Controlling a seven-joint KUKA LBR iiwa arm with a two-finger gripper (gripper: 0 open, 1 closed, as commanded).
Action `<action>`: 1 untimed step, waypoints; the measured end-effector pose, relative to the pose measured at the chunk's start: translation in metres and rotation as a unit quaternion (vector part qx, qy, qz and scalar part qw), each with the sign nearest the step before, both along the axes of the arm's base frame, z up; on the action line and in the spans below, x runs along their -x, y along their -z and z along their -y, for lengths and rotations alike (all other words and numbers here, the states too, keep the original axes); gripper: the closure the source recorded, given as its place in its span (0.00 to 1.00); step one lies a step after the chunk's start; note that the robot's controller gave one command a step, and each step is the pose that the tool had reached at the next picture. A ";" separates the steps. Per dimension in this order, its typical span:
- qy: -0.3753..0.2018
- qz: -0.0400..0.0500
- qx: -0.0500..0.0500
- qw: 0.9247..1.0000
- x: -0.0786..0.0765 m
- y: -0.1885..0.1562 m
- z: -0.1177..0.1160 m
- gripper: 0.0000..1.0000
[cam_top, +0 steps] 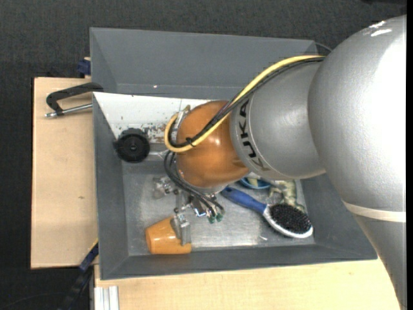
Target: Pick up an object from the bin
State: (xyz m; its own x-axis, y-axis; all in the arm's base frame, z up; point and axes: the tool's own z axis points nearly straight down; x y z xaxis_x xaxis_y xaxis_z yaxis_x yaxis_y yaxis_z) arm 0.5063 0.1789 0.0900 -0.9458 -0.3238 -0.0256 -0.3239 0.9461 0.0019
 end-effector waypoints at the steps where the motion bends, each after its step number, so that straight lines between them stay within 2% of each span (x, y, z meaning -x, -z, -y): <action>1: -0.045 0.001 -0.003 0.999 0.007 0.005 -0.042 0.00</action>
Offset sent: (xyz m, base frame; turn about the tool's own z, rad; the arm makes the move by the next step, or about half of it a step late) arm -0.0145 0.0325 -0.0176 -0.0880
